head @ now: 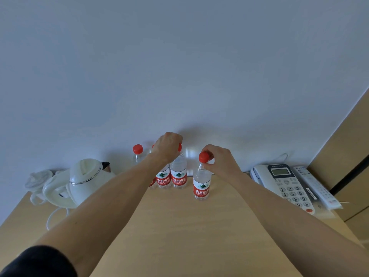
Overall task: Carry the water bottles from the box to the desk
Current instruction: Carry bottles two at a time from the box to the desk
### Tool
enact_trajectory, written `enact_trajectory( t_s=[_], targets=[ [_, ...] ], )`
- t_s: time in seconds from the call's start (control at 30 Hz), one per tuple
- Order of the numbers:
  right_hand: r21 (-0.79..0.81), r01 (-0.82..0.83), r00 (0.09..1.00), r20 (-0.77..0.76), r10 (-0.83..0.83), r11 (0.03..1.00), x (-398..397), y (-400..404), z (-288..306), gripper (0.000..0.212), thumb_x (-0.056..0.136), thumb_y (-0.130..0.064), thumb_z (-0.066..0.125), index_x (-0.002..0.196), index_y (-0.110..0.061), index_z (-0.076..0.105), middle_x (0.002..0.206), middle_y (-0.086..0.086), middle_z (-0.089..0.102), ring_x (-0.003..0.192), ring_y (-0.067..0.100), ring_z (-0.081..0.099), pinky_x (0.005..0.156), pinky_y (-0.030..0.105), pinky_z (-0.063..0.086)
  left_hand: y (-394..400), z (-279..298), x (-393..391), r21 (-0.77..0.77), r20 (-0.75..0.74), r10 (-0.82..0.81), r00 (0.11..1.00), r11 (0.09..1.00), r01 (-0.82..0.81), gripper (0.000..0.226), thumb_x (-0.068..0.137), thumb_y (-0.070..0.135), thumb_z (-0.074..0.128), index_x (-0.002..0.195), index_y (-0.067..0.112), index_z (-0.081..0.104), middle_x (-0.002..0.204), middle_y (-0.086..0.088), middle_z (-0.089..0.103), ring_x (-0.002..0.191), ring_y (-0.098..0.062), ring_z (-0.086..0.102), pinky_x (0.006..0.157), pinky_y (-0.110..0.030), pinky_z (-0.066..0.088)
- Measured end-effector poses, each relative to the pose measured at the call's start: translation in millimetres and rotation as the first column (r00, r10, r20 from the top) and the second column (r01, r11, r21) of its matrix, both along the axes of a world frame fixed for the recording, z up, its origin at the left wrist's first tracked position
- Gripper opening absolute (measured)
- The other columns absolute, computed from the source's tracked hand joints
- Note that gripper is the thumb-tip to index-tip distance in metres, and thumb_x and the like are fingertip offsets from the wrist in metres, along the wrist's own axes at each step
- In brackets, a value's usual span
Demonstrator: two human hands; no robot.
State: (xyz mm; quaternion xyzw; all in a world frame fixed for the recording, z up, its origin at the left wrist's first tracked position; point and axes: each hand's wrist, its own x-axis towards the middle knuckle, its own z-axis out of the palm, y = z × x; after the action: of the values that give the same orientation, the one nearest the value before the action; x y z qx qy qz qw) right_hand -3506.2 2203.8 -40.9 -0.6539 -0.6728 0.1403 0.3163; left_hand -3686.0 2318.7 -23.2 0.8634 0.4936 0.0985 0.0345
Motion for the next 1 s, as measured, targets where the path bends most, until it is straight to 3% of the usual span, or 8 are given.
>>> enact_trajectory(
  t_s=[0.1,0.67,0.87,1.0],
  targets=[
    [-0.001,0.011,1.000,0.007,-0.011,1.000,-1,0,-1,0.031,0.079,-0.007,0.078,0.107,-0.007,0.066,0.105,0.006,0.070,0.096,0.020,0.065,0.089,0.031,0.050,0,-1,-1,-0.002,0.001,-0.007,1.000,1.000,0.007,0.026,0.090,0.010,0.069,0.115,0.010,0.067,0.109,-0.011,0.067,0.095,-0.029,0.064,0.083,-0.038,0.056],
    [0.022,0.056,0.998,-0.028,-0.055,0.998,-6,9,-2,0.024,0.079,-0.003,0.076,0.100,-0.008,0.066,0.098,0.004,0.072,0.091,0.022,0.066,0.086,0.038,0.053,-5,2,-4,-0.022,-0.006,0.006,1.000,1.000,-0.006,0.041,0.090,0.020,0.073,0.128,0.012,0.060,0.116,-0.009,0.065,0.105,-0.030,0.064,0.090,-0.042,0.056],
    [0.053,0.098,0.995,-0.037,-0.097,0.994,-6,26,-4,0.023,0.081,-0.001,0.073,0.102,-0.007,0.067,0.099,0.006,0.071,0.092,0.025,0.065,0.086,0.040,0.052,-15,2,-19,0.217,-0.135,-0.074,0.988,0.971,0.102,0.042,0.091,0.034,0.071,0.129,0.024,0.059,0.117,0.003,0.064,0.108,-0.020,0.057,0.095,-0.033,0.043],
    [0.049,0.108,0.994,-0.040,-0.106,0.993,-8,38,-3,0.025,0.080,-0.001,0.073,0.103,-0.009,0.067,0.100,0.005,0.071,0.093,0.024,0.065,0.086,0.039,0.052,-20,-2,-27,0.230,-0.180,-0.077,0.981,0.966,0.118,0.046,0.090,0.037,0.068,0.134,0.029,0.056,0.126,0.005,0.061,0.121,-0.020,0.052,0.109,-0.035,0.032]
  ],
)
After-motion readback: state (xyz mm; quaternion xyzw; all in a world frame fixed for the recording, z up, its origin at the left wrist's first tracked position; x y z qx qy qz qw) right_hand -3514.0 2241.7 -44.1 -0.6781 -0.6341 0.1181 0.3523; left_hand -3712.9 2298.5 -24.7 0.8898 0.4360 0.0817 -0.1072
